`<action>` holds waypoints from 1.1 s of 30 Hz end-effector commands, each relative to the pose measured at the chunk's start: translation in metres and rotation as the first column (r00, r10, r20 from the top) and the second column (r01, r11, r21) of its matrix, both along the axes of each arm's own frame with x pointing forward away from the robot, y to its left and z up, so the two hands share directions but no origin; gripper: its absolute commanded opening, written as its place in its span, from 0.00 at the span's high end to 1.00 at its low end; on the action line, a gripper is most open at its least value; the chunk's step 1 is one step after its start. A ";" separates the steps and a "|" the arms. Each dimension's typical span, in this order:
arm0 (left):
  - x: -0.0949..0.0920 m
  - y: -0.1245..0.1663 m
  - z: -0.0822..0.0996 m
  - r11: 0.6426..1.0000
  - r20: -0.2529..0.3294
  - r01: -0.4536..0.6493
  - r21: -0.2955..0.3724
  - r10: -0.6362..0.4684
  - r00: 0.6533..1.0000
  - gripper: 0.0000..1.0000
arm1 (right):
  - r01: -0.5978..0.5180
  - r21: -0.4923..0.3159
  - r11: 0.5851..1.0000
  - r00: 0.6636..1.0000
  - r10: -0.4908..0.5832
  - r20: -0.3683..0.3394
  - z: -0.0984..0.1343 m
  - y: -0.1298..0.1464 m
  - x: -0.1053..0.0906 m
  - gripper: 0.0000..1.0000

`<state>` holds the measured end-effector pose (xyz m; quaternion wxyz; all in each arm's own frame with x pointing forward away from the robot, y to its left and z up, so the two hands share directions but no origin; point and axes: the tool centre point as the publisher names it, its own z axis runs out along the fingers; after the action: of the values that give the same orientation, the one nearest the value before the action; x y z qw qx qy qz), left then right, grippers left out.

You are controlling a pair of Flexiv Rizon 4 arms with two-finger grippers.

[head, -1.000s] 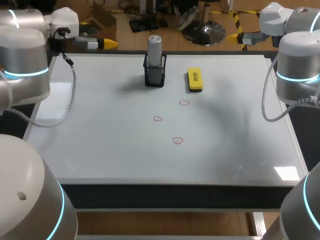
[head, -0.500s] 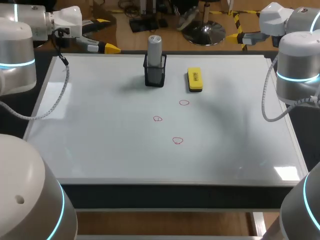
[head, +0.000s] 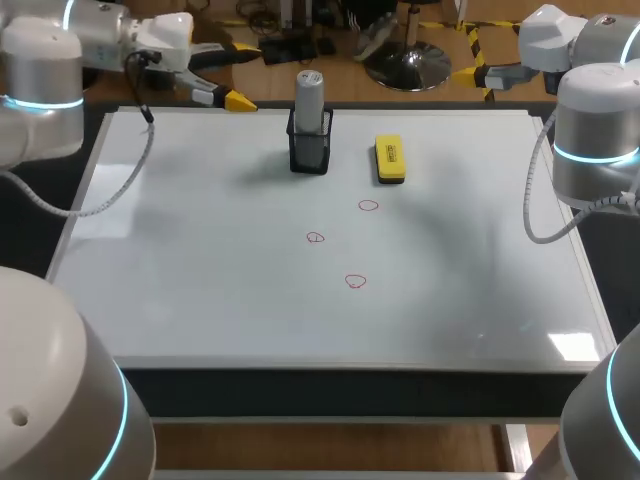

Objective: Pick up the inspection probe, press it on each red-marked spot on the whiteboard one by one, put down the probe, pick up the eraser, and wipe off all the red marks.

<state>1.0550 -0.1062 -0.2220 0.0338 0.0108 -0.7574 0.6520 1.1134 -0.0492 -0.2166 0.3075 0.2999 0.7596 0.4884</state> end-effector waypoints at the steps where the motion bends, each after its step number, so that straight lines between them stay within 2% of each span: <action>1: 0.007 -0.014 -0.011 0.990 -0.019 0.138 -0.021 -0.138 0.990 0.00 | -0.001 -0.001 1.000 1.000 0.001 -0.002 0.000 0.000 0.001 0.00; 20: -0.004 -0.064 -0.034 0.999 -0.011 0.029 -0.043 -0.030 0.999 0.00 | -0.001 -0.001 1.000 1.000 0.001 -0.002 0.000 0.000 0.001 0.00; 33: 0.003 -0.095 -0.050 0.999 -0.009 0.020 -0.043 -0.021 1.000 0.00 | -0.001 -0.001 1.000 1.000 0.001 -0.002 0.000 0.000 0.001 0.00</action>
<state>1.0551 -0.1951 -0.2682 0.0447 0.0049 -0.7444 0.6662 1.1134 -0.0492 -0.2166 0.3074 0.2999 0.7596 0.4884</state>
